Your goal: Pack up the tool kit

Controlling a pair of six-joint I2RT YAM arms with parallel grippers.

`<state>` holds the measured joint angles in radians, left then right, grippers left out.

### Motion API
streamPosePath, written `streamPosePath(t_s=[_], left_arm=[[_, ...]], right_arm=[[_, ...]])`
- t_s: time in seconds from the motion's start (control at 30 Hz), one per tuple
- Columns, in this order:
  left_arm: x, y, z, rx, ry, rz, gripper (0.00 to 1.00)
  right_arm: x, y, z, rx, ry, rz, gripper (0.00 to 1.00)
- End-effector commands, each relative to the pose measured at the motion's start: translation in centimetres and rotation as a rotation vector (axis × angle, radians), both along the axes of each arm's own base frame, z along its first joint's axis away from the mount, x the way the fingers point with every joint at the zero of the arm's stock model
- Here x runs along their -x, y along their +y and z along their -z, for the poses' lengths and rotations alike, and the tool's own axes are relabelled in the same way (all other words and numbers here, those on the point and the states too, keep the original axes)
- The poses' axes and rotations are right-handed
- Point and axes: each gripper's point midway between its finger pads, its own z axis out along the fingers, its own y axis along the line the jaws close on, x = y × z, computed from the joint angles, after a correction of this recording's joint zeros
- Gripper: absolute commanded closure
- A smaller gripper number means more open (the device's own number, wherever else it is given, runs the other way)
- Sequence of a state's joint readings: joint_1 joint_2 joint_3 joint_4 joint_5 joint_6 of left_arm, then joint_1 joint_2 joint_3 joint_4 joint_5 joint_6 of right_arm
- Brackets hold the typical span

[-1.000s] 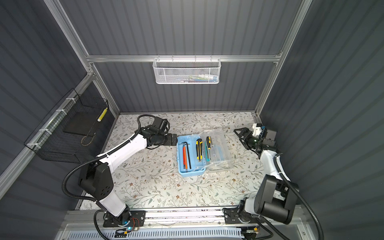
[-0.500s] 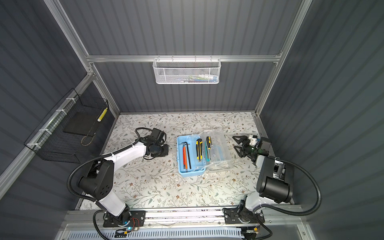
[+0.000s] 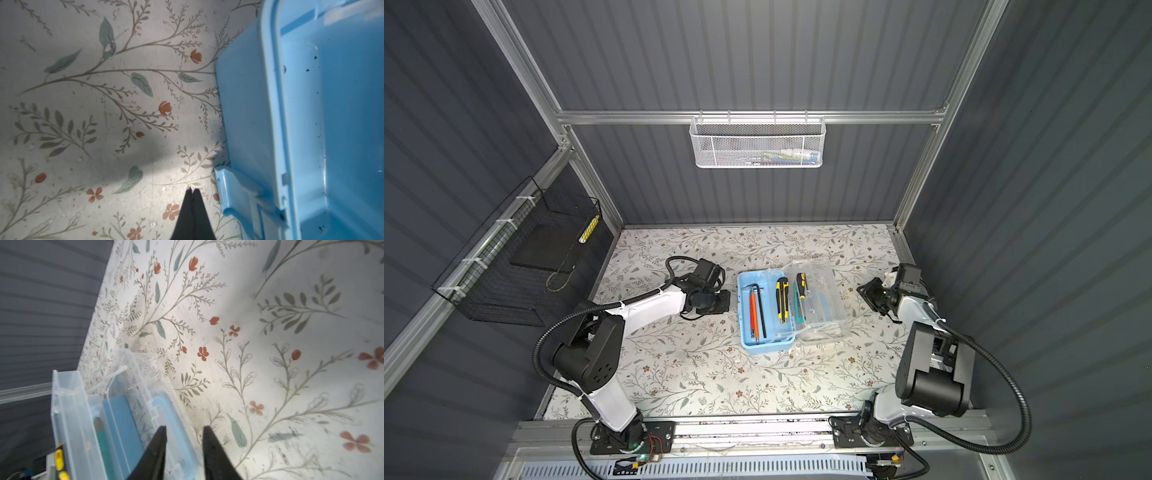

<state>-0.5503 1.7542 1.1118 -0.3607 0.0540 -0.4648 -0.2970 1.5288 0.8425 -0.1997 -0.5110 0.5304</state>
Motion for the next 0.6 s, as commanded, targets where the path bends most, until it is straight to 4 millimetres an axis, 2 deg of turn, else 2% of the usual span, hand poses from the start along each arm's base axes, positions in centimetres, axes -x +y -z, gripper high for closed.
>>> streamPosePath(t_s=[0.0,0.07,0.17,0.4,0.57], left_arm=[[-0.4,-1.2,-0.6,0.024,-0.016,0.02,1.0],[-0.4,-1.2,-0.7,0.025,-0.02,0.02,1.0],[-0.4,-1.2,-0.9,0.034,-0.033,0.02,1.0],[-0.5,-1.9,-0.9,0.08,-0.05,0.035,1.0],[-0.7,-2.5,-1.4,0.101,-0.072,0.065,1.0]], right_arm=[[1.2,1.1,2.7,0.046,0.114,-0.088,0.79],[0.8,1.9,3.6,0.011,0.129,-0.11,0.85],[0.2,3.0,4.0,-0.026,0.122,-0.141,0.85],[-0.6,6.4,2.9,-0.221,0.049,-0.254,0.81],[-0.6,7.6,2.7,-0.325,0.016,-0.275,0.81]])
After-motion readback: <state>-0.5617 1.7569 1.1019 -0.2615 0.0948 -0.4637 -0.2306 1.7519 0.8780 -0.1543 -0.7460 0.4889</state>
